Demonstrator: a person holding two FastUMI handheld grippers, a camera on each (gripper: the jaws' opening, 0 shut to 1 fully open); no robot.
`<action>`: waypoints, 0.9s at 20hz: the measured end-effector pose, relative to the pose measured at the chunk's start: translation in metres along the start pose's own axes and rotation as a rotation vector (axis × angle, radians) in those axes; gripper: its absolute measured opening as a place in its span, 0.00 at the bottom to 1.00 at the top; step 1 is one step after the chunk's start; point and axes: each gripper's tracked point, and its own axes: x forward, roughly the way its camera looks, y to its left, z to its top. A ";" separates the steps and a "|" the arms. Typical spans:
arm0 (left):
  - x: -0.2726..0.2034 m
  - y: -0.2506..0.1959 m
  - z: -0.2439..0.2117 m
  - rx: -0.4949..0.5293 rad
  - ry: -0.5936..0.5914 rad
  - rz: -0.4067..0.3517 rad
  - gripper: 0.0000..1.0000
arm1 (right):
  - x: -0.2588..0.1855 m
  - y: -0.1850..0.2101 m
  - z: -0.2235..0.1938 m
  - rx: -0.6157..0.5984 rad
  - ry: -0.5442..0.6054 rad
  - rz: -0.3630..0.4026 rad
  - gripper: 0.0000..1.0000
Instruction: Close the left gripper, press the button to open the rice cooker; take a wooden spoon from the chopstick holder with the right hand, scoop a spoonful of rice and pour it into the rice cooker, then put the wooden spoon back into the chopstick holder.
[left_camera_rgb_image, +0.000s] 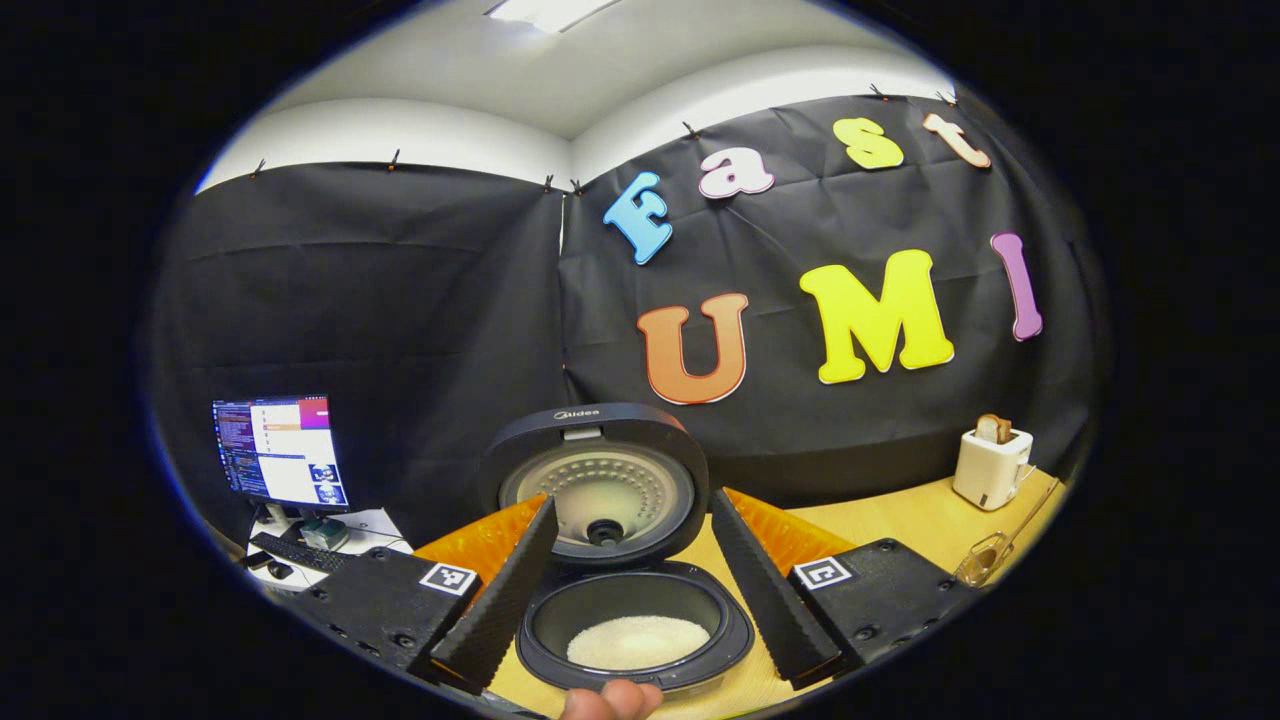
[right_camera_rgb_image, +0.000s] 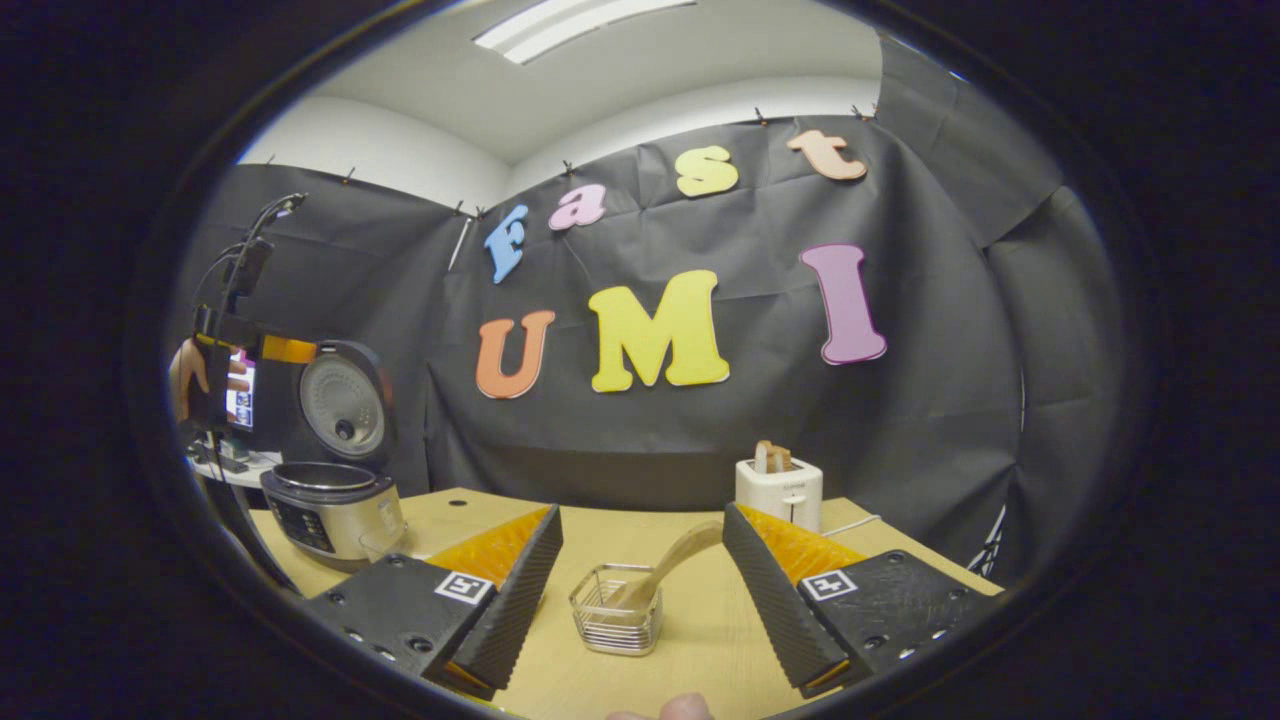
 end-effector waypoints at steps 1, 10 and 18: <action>-0.006 -0.009 -0.008 -0.009 0.001 -0.014 0.99 | 0.001 0.000 -0.002 -0.004 0.006 0.000 0.92; -0.041 -0.055 -0.059 -0.126 0.008 -0.073 0.99 | 0.000 -0.014 -0.022 -0.051 0.080 -0.036 0.92; -0.057 -0.081 -0.080 -0.046 0.013 -0.154 0.99 | 0.022 -0.022 -0.043 -0.049 0.185 -0.079 0.96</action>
